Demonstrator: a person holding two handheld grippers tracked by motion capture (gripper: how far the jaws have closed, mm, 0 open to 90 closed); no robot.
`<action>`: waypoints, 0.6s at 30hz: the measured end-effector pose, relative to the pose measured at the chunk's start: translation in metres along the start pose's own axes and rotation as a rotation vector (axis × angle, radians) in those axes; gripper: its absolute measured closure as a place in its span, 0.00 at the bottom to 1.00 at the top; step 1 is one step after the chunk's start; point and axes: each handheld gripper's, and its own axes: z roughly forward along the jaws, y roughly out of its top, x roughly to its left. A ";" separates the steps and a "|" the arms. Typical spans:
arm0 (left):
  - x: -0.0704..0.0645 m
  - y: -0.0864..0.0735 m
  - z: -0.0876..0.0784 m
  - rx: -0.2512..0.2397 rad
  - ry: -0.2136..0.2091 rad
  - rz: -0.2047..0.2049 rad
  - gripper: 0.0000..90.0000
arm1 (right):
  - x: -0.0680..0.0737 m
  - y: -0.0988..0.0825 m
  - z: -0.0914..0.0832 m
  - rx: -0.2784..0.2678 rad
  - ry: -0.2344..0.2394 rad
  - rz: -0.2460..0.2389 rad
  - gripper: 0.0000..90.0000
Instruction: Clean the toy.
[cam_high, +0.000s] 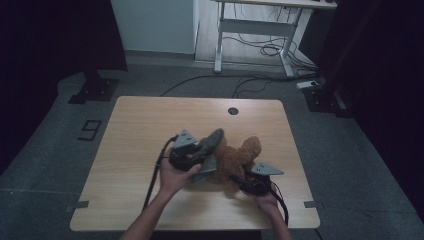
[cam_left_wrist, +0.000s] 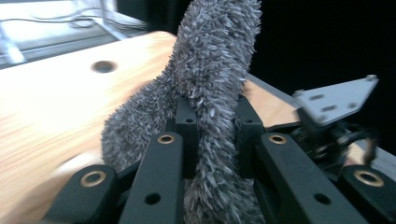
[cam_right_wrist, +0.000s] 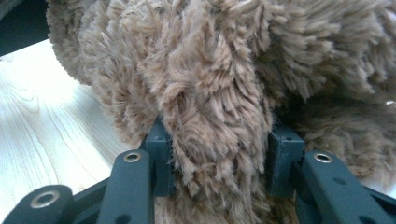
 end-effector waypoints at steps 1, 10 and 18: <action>-0.017 0.009 0.025 0.032 -0.027 0.030 0.85 | 0.000 0.000 0.000 0.002 0.001 0.003 0.61; -0.037 0.014 0.121 0.249 0.022 0.083 0.85 | 0.003 0.000 0.000 0.000 -0.016 -0.015 0.61; -0.013 0.001 0.101 0.223 0.057 0.057 0.86 | 0.004 -0.001 0.000 0.005 -0.022 -0.015 0.61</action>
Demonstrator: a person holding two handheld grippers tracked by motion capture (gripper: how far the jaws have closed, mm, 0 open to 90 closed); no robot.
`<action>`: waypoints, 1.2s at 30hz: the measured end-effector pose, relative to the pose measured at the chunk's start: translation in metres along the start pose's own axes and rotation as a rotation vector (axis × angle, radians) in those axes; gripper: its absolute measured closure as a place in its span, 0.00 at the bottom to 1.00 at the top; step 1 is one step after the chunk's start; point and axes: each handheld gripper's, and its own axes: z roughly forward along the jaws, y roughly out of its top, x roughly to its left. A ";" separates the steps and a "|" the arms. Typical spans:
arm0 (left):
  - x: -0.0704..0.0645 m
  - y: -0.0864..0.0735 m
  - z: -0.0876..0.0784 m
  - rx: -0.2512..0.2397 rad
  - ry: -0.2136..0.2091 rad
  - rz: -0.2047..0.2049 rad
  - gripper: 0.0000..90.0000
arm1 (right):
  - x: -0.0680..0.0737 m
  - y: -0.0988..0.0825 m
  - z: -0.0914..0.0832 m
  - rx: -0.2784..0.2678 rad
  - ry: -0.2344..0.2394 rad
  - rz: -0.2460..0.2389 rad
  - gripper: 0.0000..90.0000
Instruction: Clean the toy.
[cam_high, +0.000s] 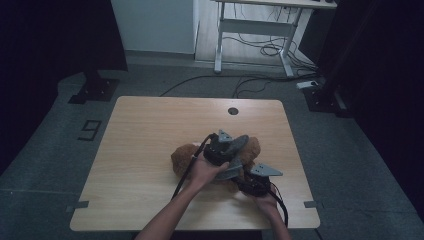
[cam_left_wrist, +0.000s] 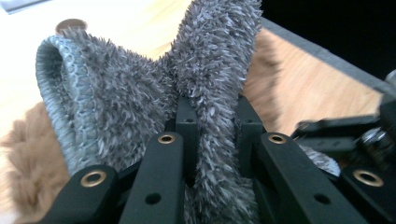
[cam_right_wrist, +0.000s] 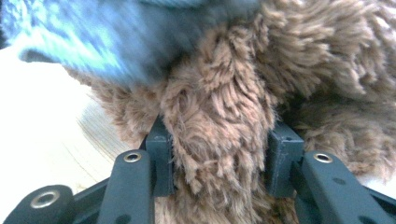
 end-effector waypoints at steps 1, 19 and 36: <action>0.005 -0.004 -0.005 -0.001 0.019 -0.004 0.86 | 0.000 0.000 0.000 0.000 0.000 0.002 0.61; 0.010 0.002 -0.041 -0.082 -0.005 -0.014 0.86 | 0.000 0.000 -0.001 0.005 0.008 0.011 0.61; -0.018 0.025 0.038 0.036 -0.023 0.007 0.86 | 0.002 0.000 0.000 0.012 -0.009 -0.013 0.61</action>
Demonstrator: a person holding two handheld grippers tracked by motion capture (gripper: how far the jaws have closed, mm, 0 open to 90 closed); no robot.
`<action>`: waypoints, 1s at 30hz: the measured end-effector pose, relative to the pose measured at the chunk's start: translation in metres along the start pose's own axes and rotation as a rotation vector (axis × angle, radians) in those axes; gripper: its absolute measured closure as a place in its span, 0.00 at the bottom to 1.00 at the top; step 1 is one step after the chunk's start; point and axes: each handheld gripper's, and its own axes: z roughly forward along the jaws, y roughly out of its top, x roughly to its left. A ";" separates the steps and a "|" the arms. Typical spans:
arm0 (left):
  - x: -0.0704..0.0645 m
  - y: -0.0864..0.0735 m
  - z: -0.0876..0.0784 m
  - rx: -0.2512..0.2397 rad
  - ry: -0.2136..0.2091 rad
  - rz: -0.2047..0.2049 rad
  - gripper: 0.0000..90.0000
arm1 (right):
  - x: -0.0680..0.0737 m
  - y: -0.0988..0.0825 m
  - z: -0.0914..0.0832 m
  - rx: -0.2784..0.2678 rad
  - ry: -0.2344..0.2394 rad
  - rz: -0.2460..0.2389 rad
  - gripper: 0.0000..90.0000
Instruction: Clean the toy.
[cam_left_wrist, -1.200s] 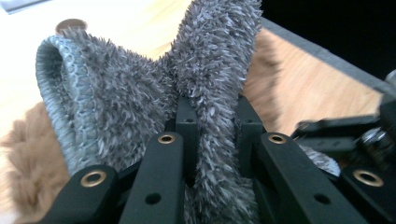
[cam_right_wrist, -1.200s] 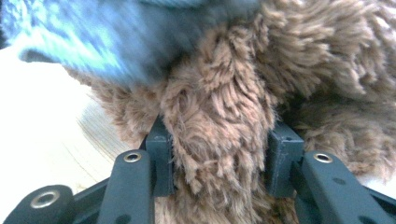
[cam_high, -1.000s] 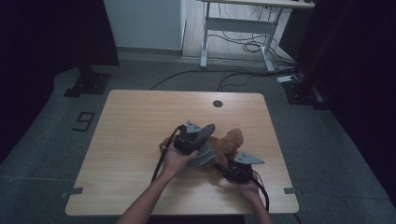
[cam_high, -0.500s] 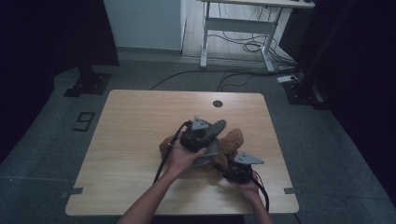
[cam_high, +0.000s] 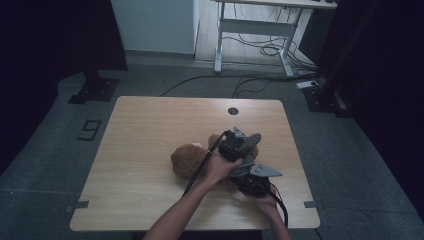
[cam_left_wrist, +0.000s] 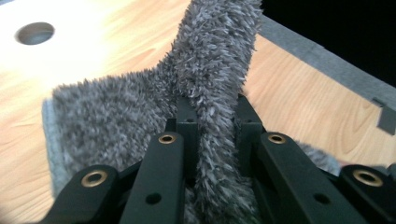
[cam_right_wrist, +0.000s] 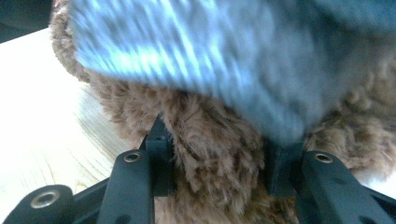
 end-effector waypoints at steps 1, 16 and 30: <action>0.004 -0.003 -0.007 -0.003 0.018 0.005 0.86 | 0.000 0.000 0.000 0.000 -0.003 0.004 0.61; 0.055 -0.057 -0.084 -0.062 0.092 -0.058 0.86 | -0.002 -0.001 0.001 -0.008 0.008 0.006 0.61; 0.085 -0.063 -0.136 -0.112 0.189 -0.104 0.86 | -0.005 -0.002 0.001 -0.010 0.013 0.028 0.61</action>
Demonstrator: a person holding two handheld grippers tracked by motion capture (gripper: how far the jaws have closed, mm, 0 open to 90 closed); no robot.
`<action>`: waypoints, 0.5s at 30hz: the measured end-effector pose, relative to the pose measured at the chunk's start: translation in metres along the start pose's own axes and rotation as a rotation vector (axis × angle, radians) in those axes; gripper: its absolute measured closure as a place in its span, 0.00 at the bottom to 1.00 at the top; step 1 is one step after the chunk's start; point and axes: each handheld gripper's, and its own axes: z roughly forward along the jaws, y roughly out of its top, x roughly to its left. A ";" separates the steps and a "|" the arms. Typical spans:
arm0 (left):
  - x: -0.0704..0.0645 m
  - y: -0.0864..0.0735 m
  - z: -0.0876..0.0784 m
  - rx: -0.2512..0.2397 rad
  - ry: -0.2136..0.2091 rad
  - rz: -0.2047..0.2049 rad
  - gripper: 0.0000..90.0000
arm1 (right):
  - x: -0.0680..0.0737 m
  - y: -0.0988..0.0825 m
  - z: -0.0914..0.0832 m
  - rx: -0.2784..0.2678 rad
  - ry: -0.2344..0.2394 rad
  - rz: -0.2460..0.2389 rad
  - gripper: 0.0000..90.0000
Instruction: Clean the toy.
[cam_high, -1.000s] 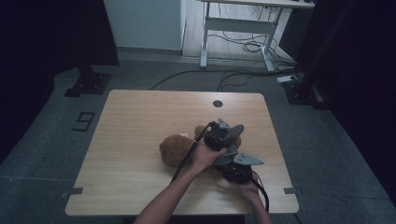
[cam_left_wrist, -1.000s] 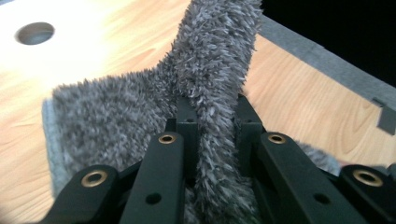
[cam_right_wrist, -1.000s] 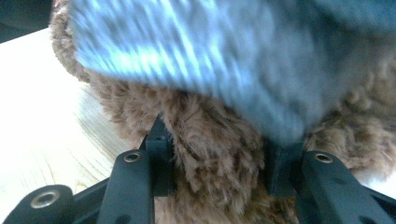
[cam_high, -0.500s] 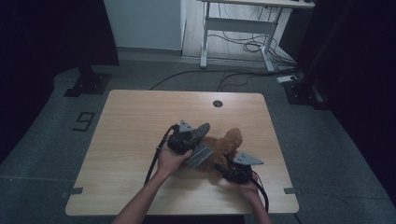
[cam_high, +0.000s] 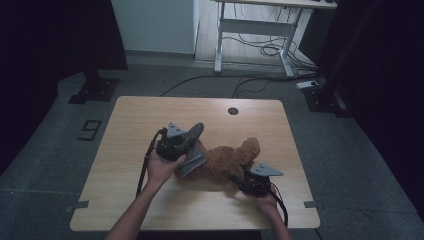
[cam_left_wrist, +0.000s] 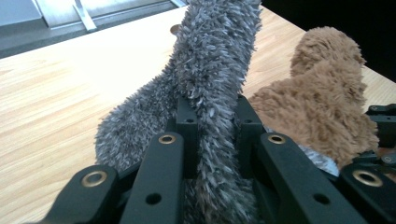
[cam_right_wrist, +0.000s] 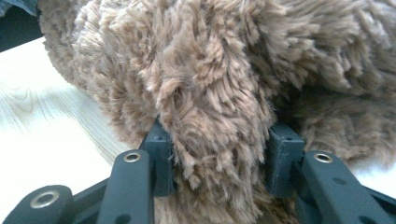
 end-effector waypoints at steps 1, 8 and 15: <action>0.003 0.000 -0.001 0.009 0.007 0.001 0.86 | -0.001 0.000 0.000 -0.001 0.002 0.003 0.61; 0.027 -0.014 -0.008 0.039 0.061 -0.039 0.86 | -0.001 0.000 0.000 -0.002 0.003 0.002 0.61; 0.017 -0.015 -0.001 0.010 -0.038 -0.049 0.86 | -0.001 0.000 0.000 0.000 0.001 0.003 0.61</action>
